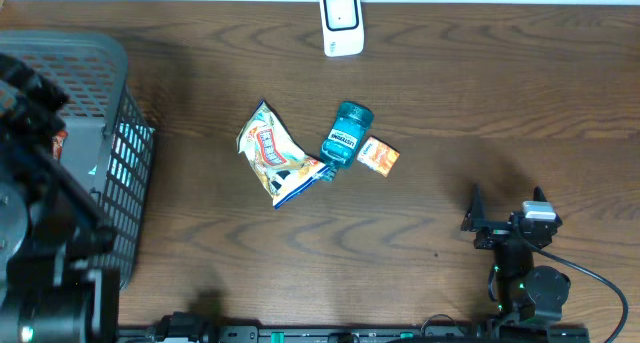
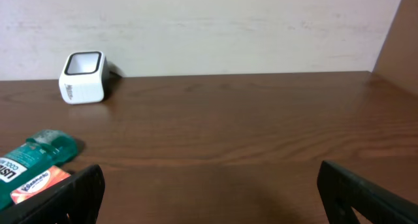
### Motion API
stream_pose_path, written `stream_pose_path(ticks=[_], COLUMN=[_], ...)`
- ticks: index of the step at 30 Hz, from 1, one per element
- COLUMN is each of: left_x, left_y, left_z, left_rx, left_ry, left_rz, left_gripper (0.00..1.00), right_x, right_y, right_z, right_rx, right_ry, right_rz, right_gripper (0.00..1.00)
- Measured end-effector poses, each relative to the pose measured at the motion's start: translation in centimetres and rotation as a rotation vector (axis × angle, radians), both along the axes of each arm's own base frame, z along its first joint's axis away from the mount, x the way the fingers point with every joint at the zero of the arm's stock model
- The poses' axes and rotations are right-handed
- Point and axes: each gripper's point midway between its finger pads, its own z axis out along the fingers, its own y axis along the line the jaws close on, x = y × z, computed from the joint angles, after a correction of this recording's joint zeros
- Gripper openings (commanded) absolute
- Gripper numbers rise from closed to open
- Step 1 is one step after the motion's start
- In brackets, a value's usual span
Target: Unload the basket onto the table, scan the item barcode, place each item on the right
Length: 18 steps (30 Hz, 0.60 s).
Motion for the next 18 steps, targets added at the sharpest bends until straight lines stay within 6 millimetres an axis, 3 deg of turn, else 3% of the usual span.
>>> stream_pose_path(ticks=[5,13,18], left_x=[-2.2,-8.2,-10.0], left_y=[-2.0,-4.3,-5.4], left_z=[0.5,2.3,2.8], left_rx=[0.016,0.051,0.023], left_ry=[-0.03,-0.198,-0.277], left_rz=[-0.146,-0.313,-0.396], left_gripper=[0.98,0.98,0.98], right_x=[0.0,0.0,0.0], right_y=[0.0,0.0,0.0], right_z=[0.0,0.0,0.0], right_rx=[0.0,0.0,0.0], right_ry=[0.0,0.001,0.0], right_rz=[0.0,0.0,0.0], right_gripper=[0.99,0.99,0.99])
